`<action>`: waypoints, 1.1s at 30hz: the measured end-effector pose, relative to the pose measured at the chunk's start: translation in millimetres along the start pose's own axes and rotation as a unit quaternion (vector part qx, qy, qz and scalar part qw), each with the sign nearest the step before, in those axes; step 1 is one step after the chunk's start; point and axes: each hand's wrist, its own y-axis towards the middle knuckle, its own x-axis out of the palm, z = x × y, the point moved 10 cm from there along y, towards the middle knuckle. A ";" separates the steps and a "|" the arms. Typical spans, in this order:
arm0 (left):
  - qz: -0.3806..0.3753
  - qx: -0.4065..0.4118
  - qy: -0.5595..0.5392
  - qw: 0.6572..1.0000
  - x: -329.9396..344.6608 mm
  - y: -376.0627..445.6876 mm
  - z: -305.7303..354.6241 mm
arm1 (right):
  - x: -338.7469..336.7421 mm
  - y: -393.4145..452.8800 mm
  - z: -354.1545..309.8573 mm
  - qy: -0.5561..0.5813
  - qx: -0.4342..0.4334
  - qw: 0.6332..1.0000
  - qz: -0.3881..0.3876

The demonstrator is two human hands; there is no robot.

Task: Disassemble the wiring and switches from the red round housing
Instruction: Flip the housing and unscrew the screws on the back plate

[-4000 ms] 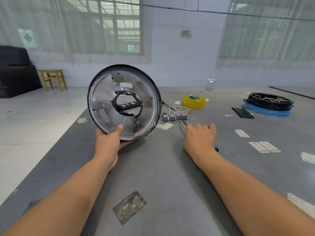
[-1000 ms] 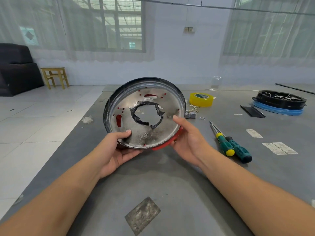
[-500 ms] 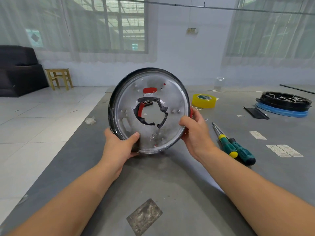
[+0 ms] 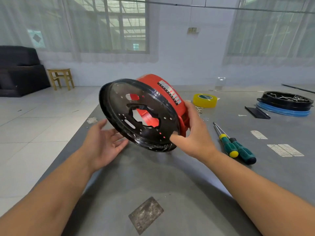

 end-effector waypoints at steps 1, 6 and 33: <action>-0.023 -0.011 -0.045 0.999 -2.7 -0.2 1.5 | 0.1 -0.6 -2.3 -0.033 -0.021 0.999 -0.016; -0.127 -0.007 -0.099 0.987 -1.4 -11.1 14.3 | 12.8 -13.3 -7.3 -0.142 -0.113 0.974 -0.137; 0.091 0.149 0.468 0.866 1.7 -3.7 9.3 | 9.6 -22.0 -11.3 -0.256 -0.170 0.946 -0.105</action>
